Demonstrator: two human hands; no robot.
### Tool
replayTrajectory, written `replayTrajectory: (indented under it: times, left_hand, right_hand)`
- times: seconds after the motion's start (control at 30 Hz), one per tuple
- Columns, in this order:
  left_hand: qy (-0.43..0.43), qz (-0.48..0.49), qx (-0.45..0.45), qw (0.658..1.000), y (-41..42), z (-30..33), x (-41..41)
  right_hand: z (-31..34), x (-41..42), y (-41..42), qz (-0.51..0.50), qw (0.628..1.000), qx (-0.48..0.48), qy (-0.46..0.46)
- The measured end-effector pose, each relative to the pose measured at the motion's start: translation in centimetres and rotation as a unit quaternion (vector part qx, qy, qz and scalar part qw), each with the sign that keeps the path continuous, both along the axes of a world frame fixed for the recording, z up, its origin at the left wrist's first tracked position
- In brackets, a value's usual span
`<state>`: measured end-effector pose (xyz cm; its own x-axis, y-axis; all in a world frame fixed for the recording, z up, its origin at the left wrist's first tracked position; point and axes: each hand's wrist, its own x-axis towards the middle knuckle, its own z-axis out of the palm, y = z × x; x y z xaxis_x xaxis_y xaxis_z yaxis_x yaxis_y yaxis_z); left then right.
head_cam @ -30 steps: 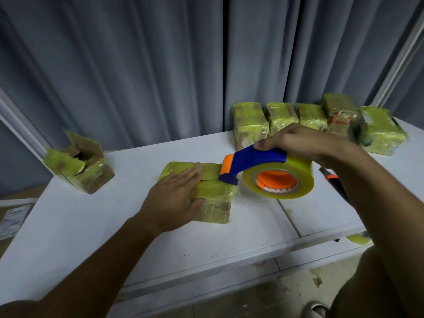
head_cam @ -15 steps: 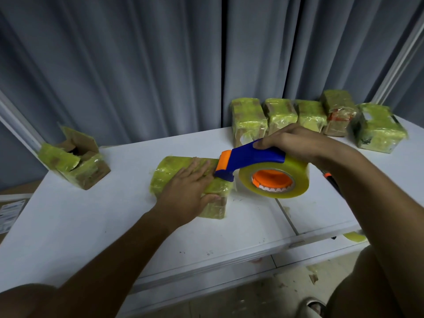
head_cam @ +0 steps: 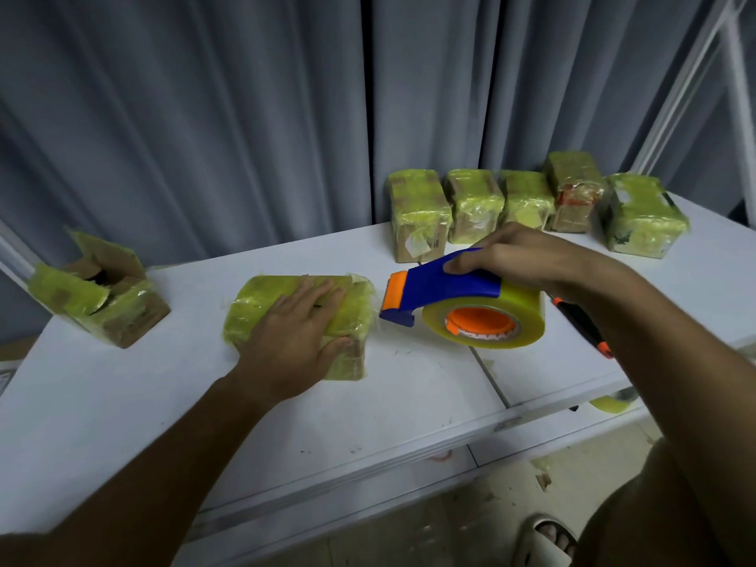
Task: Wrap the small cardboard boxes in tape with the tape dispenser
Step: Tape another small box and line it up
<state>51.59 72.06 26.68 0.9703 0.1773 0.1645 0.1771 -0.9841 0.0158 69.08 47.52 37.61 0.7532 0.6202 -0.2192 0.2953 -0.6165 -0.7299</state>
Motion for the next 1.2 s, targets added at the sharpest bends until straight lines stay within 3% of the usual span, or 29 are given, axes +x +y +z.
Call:
replayTrajectory:
  times: [0.2,0.33,0.5,1.0,1.2]
  left_hand:
    - [0.022,0.009,0.025,0.999,-0.6,-0.3,0.7]
    - [0.010,-0.052,0.051,0.997,-0.7,-0.5,1.3]
    - [-0.017,-0.050,-0.051,0.997,-0.5,-0.6,1.1]
    - [-0.041,-0.026,-0.096,0.994,-0.6,0.1,1.3]
    - [-0.041,-0.037,-0.104,0.993,-0.5,-0.1,1.2]
  right_hand:
    - [-0.6,-0.3,0.6,0.001,1.000,-0.012,-0.023]
    - [-0.9,-0.7,0.8,0.011,0.999,-0.026,-0.037]
    - [-0.6,-0.2,-0.1,0.005,1.000,-0.006,-0.020]
    - [-0.4,-1.8,-1.7,-0.021,0.997,0.063,-0.025]
    - [-0.9,-2.3,-1.4,-0.022,0.999,0.027,-0.039]
